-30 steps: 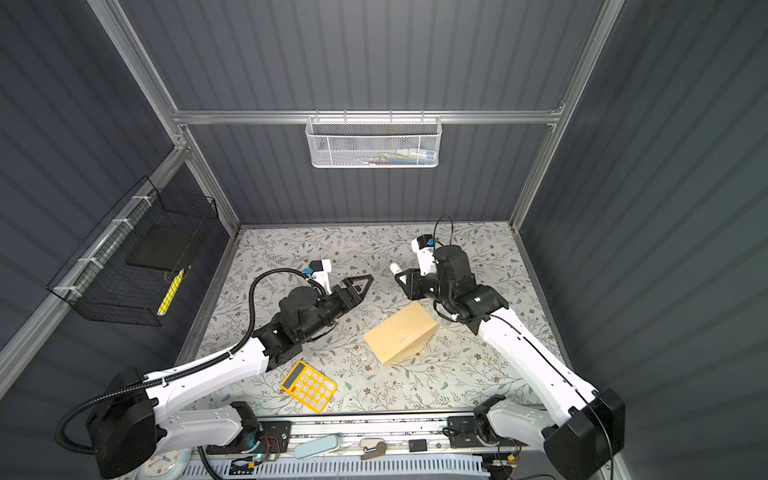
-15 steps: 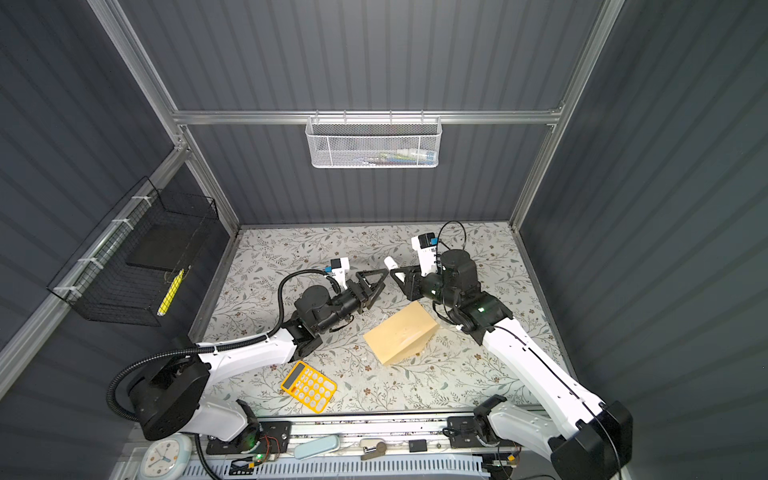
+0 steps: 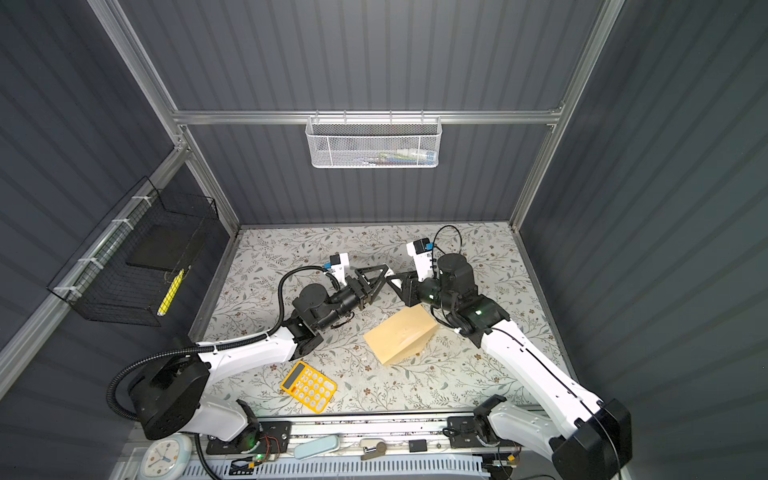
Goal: Place the letter into the envelope and seal it
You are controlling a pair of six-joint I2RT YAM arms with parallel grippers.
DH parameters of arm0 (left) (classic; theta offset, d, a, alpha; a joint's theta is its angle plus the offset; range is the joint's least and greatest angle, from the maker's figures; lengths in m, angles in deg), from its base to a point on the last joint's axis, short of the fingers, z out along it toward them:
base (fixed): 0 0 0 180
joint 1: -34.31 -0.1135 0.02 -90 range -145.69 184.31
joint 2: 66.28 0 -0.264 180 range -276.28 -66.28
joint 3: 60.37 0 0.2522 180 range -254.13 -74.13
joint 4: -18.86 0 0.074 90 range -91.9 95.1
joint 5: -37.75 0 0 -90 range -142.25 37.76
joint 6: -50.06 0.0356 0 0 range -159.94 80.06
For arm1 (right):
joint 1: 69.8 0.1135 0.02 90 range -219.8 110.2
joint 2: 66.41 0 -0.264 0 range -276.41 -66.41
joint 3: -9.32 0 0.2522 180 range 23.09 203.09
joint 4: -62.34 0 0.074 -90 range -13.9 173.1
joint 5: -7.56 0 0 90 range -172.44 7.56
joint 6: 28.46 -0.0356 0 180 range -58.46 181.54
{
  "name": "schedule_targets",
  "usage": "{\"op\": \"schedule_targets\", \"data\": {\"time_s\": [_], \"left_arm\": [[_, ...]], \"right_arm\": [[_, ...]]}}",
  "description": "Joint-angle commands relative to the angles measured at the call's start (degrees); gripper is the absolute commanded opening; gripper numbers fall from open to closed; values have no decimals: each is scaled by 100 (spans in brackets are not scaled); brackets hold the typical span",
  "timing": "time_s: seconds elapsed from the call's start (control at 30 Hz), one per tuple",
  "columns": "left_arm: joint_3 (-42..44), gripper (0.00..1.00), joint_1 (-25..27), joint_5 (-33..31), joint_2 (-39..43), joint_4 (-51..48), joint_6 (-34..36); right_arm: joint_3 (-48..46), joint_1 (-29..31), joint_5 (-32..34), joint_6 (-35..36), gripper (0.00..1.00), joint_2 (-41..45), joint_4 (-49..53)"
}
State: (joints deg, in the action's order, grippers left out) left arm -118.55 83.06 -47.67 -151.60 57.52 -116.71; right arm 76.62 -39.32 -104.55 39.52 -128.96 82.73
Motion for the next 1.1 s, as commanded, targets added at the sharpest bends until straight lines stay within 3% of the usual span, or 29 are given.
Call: {"op": "schedule_targets", "data": {"time_s": [0.0, 0.57, 0.63, 0.7, 0.87, 1.07], "left_arm": [[-225, 69, -4, 60, -223, 241, -50], [-163, 22, -15, 170, -344, 92, -105], [-163, 18, -41, 205, -310, -47, -78], [-172, 14, -49, 244, -246, -250, -33], [-77, 11, -214, 313, 74, -898, 207], [45, 9, -447, 447, 626, -2101, 719]], "right_arm": [[-69, 71, -92, 40, 0, 136, -210], [-269, 161, 123, -12, 3, 154, -279], [-308, 166, 144, -14, 11, 180, -277], [-326, 161, 183, -12, 38, 206, -221], [-402, 155, 481, -19, 74, 391, -37], [-622, 157, 673, -45, 99, 853, 39]]}}
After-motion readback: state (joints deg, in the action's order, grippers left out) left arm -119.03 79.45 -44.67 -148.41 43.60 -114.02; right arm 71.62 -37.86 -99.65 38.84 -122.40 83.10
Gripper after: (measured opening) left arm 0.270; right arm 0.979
